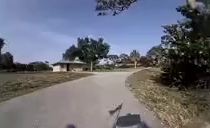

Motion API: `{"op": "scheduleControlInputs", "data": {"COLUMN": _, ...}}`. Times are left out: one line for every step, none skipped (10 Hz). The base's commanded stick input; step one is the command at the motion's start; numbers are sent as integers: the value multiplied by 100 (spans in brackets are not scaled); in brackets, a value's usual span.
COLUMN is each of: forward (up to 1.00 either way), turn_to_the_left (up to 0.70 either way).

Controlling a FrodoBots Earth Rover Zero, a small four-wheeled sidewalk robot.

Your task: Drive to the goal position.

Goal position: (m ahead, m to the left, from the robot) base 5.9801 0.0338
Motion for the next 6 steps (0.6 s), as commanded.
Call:
{"op": "scheduleControlInputs", "data": {"forward": 100, "turn_to_the_left": 2}}
{"op": "scheduleControlInputs", "data": {"forward": 100, "turn_to_the_left": 2}}
{"op": "scheduleControlInputs", "data": {"forward": 100, "turn_to_the_left": 2}}
{"op": "scheduleControlInputs", "data": {"forward": 100, "turn_to_the_left": 2}}
{"op": "scheduleControlInputs", "data": {"forward": 100, "turn_to_the_left": 2}}
{"op": "scheduleControlInputs", "data": {"forward": 100, "turn_to_the_left": 2}}
